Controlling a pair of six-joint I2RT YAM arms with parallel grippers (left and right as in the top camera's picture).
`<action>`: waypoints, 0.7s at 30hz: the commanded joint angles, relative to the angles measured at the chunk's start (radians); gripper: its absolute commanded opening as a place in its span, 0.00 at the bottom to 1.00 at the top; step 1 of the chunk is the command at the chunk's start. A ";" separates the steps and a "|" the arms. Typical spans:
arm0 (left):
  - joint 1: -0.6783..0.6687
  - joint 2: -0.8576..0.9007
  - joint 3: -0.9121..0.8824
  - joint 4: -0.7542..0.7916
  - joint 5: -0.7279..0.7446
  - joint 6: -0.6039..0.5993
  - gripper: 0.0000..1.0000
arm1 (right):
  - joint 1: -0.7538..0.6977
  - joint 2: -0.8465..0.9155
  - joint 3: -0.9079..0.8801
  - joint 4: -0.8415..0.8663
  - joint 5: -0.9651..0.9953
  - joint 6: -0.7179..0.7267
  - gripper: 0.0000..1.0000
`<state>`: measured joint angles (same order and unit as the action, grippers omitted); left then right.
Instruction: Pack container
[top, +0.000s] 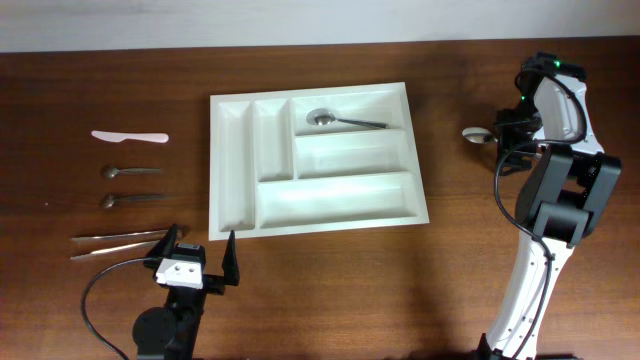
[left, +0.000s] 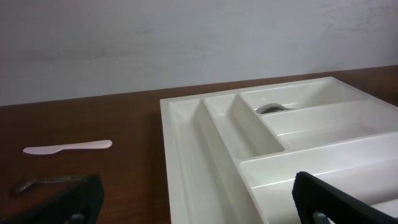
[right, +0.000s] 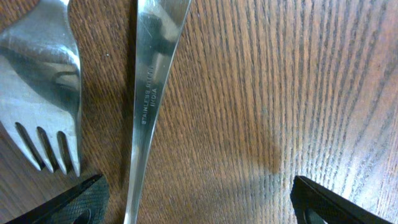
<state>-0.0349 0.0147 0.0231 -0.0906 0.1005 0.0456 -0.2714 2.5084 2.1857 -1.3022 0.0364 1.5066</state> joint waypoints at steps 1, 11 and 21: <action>0.005 -0.009 -0.004 -0.003 -0.004 0.008 0.99 | 0.009 0.019 -0.023 0.005 -0.002 -0.006 0.94; 0.005 -0.008 -0.004 -0.003 -0.003 0.008 0.99 | 0.009 0.019 -0.023 0.009 -0.002 -0.006 0.44; 0.005 -0.008 -0.004 -0.003 -0.004 0.008 0.99 | 0.010 0.019 -0.023 0.009 -0.002 -0.006 0.05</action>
<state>-0.0349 0.0147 0.0231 -0.0906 0.1005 0.0456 -0.2684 2.5084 2.1754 -1.2869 0.0326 1.4960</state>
